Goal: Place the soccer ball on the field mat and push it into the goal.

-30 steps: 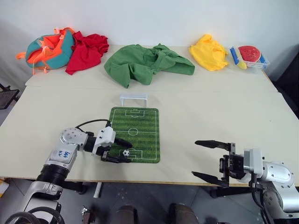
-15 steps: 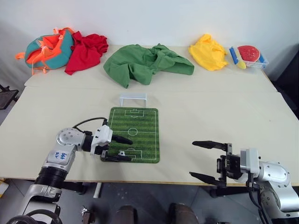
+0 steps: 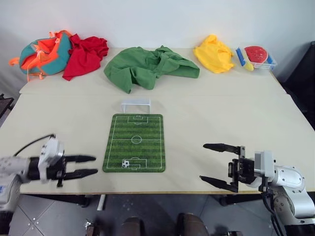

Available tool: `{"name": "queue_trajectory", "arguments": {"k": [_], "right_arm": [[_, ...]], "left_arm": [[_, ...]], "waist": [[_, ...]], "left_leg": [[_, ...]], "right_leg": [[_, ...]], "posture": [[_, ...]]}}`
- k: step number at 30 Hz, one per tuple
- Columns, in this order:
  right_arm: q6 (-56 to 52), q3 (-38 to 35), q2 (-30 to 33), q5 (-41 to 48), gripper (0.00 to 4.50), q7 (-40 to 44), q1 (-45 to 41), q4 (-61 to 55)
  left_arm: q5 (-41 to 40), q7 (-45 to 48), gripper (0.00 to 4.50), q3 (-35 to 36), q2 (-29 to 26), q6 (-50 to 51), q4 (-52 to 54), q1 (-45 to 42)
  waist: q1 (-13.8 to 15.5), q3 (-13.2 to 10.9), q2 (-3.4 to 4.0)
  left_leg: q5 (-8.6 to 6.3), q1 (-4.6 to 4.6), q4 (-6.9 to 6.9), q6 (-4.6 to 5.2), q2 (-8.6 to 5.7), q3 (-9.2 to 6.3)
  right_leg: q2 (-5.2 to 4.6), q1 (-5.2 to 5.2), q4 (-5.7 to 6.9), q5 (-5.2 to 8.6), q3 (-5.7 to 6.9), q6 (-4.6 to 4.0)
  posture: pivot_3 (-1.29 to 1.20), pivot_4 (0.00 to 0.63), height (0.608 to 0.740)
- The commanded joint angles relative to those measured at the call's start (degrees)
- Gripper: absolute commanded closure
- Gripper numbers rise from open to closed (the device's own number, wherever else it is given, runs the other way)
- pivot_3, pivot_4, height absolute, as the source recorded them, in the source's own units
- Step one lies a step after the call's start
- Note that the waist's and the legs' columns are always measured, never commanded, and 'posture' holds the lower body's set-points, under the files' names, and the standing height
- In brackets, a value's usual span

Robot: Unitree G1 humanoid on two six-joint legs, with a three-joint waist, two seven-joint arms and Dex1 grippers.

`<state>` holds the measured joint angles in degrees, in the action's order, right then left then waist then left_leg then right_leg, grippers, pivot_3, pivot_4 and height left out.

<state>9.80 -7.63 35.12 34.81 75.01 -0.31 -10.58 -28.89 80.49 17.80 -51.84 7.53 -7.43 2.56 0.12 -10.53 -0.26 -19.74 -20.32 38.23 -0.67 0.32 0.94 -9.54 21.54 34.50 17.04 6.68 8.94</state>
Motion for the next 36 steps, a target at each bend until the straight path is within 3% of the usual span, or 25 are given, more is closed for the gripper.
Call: {"name": "queue_trajectory", "arguments": {"k": [1,4,5,8,14,27,31,36], "right_arm": [[2.54,-1.38,-0.45,1.10,0.00,2.48,-1.11,2.58],[4.47,-1.36,-0.79,1.04,0.00,4.69,-1.99,5.64],[5.73,-1.31,-0.98,0.93,0.00,6.08,-2.37,7.43],[10.28,-1.03,-1.61,0.75,0.00,11.66,-3.19,13.69],[14.00,-0.59,-2.45,1.17,0.00,15.67,-4.19,18.51],[15.28,-0.37,-3.23,0.76,0.00,12.95,0.10,15.39],[13.97,-0.47,-4.15,-0.06,0.00,8.04,0.56,11.66],[12.97,-2.65,-7.27,-0.97,0.00,-2.49,0.52,8.91]], "left_arm": [[-1.34,-0.73,3.43,2.07,2.02,-1.45,5.24,4.93],[-3.71,-2.44,4.36,2.12,3.83,0.88,13.09,8.97],[-4.19,-3.30,4.49,1.66,4.61,1.68,16.28,10.53],[-5.39,-4.96,4.49,-0.76,6.14,4.52,23.00,13.61],[-2.55,-11.11,4.49,-5.71,9.65,4.75,25.45,9.33],[5.32,-7.88,4.49,-17.72,13.23,-0.38,5.82,-11.70],[7.60,-6.38,4.49,-20.43,16.32,-3.91,-2.76,-18.64],[10.97,-13.92,4.49,-17.88,23.01,-12.49,-17.58,-31.16]], "waist": [[0.45,-0.01,0.02],[1.17,-0.02,0.01],[1.21,-0.02,0.01],[1.13,-0.02,0.04],[1.12,-0.05,0.15],[1.21,-0.02,0.24],[1.25,-0.02,0.24],[1.33,-0.03,0.23]], "left_leg": [[-0.03,0.00,0.01,0.03,-0.01,0.01],[-0.05,-0.02,0.06,0.03,0.01,0.00],[-0.05,-0.02,0.07,0.02,0.03,0.01],[-0.06,0.01,0.05,0.02,0.03,0.05],[-0.05,0.03,0.12,0.01,0.06,0.05],[-0.04,0.05,0.19,-0.01,0.08,0.14],[-0.05,0.02,0.31,0.00,0.07,0.14],[-0.05,-0.05,0.57,0.00,0.08,0.11]], "right_leg": [[-0.01,-0.01,-0.02,0.00,-0.01,0.00],[-0.01,-0.02,-0.04,-0.01,-0.01,-0.01],[-0.01,-0.02,-0.04,-0.02,-0.01,-0.03],[-0.01,-0.04,-0.06,-0.04,-0.04,-0.04],[0.04,-0.06,-0.03,-0.05,-0.04,-0.06],[0.10,-0.07,-0.02,-0.08,-0.06,-0.07],[0.11,-0.08,0.02,-0.09,-0.06,-0.05],[0.12,-0.07,0.16,-0.11,-0.05,-0.05]], "posture": [[0.00,0.150,0.740],[0.00,0.150,0.740],[0.00,0.150,0.740],[0.00,0.150,0.740],[0.00,0.150,0.740],[0.00,0.150,0.740],[0.00,0.150,0.740],[0.00,0.150,0.740]]}}
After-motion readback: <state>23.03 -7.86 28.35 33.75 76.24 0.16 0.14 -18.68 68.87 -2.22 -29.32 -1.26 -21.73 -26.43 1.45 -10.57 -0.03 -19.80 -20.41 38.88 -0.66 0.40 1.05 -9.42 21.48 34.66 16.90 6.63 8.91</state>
